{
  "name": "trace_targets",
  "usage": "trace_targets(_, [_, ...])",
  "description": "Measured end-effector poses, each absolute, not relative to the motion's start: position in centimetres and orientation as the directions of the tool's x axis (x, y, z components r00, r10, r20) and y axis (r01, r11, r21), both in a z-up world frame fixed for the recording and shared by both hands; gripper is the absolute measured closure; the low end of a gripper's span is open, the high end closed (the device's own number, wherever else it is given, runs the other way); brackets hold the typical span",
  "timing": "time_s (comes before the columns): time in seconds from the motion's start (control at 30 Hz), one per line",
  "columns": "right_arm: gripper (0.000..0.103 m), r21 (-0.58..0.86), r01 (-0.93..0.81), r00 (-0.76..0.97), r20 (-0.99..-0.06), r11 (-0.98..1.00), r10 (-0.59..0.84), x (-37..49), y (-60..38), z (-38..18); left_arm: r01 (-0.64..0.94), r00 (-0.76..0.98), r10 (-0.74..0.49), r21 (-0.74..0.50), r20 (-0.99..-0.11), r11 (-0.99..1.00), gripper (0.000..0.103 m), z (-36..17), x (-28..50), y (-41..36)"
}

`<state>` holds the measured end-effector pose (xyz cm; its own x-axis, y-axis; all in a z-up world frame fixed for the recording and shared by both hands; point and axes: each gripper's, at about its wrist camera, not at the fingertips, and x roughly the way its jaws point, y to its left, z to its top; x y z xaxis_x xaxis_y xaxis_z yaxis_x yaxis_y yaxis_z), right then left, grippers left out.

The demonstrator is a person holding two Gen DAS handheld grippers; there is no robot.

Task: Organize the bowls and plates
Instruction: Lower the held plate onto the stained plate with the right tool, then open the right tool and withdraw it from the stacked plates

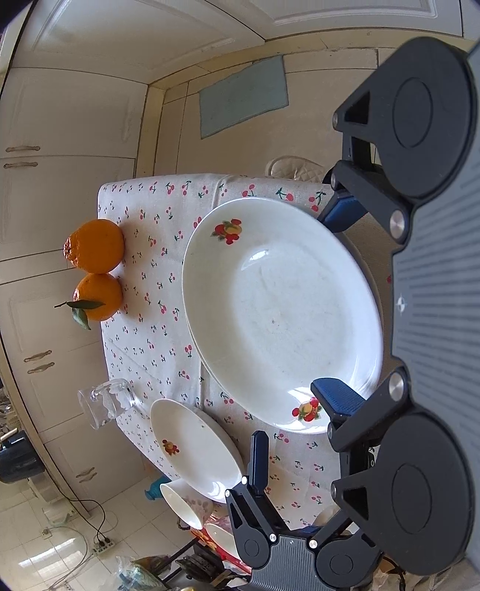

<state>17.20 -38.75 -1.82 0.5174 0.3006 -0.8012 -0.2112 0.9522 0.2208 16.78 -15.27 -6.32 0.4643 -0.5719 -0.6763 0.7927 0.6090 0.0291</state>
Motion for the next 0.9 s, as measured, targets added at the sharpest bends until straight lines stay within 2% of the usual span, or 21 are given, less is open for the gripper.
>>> trace_targets(0.27, [0.012,0.203,-0.155,0.501,-0.827,0.967,0.255,17.2,-38.5,-2.2,0.779,0.487,-0.571,0.032,-0.661,0.626,0.013,-5.6,15.5,-13.8])
trace_targets(0.57, [0.007,0.191,-0.160,0.525,-0.815,0.968,0.248,16.4,-37.6,-1.8,0.751,0.517,-0.559,0.029,-0.648,0.660,0.012,-5.3,14.5,-12.0])
trace_targets(0.67, [0.000,0.199,-0.175,0.552,-0.791,0.964,0.263,15.6,-36.9,-1.1,0.720,0.547,-0.536,0.034,-0.643,0.694,0.010,-5.3,14.4,-11.2])
trace_targets(0.9, [0.000,0.194,-0.222,0.576,-0.764,0.955,0.289,13.9,-34.7,-0.1,0.610,0.633,-0.442,0.058,-0.636,0.791,0.008,-5.4,14.0,-9.1])
